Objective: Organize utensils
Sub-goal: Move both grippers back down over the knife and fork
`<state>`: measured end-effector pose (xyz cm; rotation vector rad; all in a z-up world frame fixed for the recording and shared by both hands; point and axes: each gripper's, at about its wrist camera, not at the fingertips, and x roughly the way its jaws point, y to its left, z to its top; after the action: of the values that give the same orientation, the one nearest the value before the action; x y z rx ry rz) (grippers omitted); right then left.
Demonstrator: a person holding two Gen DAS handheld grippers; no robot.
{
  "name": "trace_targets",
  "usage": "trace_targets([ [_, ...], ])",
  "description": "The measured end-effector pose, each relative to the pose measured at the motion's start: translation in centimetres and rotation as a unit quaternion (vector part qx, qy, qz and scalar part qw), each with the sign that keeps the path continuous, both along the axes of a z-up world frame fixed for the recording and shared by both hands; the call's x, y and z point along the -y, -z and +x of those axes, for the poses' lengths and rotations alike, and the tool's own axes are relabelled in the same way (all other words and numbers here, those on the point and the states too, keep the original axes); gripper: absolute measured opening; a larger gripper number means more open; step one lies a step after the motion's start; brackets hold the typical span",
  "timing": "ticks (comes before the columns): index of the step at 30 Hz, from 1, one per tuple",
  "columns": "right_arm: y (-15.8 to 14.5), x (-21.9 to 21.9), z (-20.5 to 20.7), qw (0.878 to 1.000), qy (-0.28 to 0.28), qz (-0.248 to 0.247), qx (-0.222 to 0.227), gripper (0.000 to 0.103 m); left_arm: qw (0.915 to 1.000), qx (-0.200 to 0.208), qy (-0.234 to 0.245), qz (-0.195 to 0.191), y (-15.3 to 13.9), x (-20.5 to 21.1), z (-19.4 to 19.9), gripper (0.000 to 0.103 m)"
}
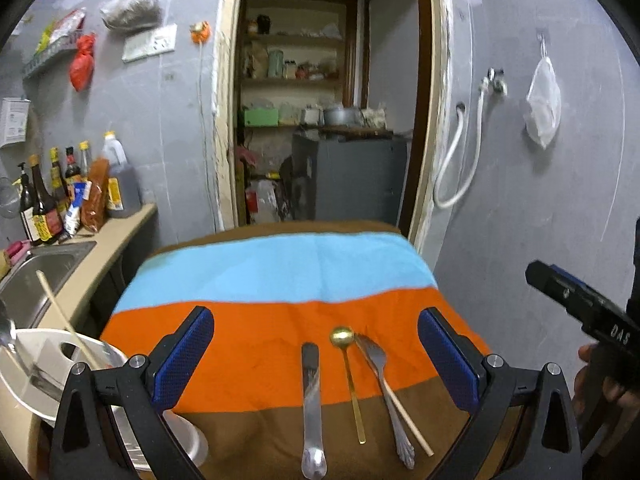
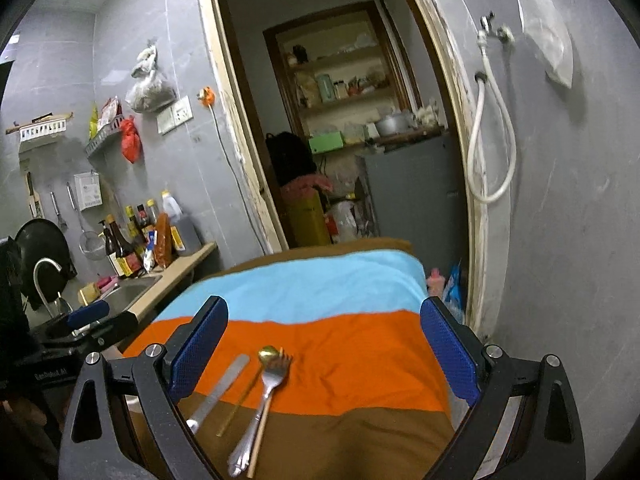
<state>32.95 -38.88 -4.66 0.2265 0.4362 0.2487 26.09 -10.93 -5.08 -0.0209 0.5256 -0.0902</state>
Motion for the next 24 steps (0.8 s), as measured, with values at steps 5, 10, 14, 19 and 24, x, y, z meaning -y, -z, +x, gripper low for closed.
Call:
trace_targets([
  [5, 2.7, 0.4, 1.9, 0.999, -0.014, 0.013, -0.029, 0.095, 0.9993, -0.035, 0.005, 0.006, 2.2, 0.5, 1.6, 0.101],
  [10, 5.5, -0.4, 3.8, 0.997, -0.039, 0.025, -0.065, 0.094, 0.9963, -0.085, 0.007, 0.008, 4.6, 0.6, 3.6, 0.079],
  [14, 7.6, -1.6, 5.3, 0.992, -0.079, 0.033, -0.094, 0.086, 0.9891, -0.145, 0.02, -0.018, 6.8, 0.0, 5.0, 0.058],
  [19, 9.8, -3.9, 7.0, 0.984, -0.119, 0.03, -0.127, 0.071, 0.9824, -0.185, 0.011, -0.027, 8.9, -0.7, 5.6, 0.047],
  [24, 11.2, -6.2, 8.2, 0.977, -0.147, 0.023, -0.152, 0.067, 0.9793, -0.2, 0.009, -0.03, 9.8, -1.1, 5.7, 0.04],
])
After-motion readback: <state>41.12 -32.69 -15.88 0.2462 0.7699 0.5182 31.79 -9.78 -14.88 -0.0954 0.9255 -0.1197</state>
